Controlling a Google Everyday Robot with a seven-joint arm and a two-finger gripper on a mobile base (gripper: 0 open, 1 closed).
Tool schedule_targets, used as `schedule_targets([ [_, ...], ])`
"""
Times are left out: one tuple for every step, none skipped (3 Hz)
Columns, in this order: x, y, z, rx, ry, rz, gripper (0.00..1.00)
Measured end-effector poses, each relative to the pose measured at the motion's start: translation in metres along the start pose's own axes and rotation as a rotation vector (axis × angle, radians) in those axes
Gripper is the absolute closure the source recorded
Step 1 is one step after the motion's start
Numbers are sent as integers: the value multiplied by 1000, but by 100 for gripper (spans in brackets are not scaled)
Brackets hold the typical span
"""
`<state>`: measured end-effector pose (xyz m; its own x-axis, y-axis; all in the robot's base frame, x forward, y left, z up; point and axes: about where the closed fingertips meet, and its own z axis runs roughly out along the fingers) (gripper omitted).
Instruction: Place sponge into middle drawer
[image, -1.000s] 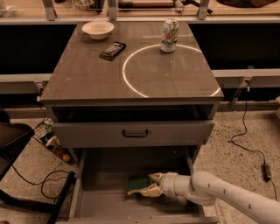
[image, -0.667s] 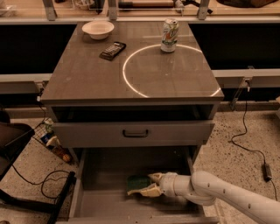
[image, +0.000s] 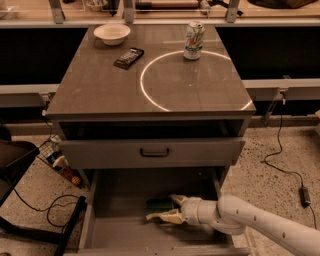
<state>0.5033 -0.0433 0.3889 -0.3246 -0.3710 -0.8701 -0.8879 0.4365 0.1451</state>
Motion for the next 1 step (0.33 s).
schedule_targets([
  [0, 1, 1, -3, -1, 0, 0],
])
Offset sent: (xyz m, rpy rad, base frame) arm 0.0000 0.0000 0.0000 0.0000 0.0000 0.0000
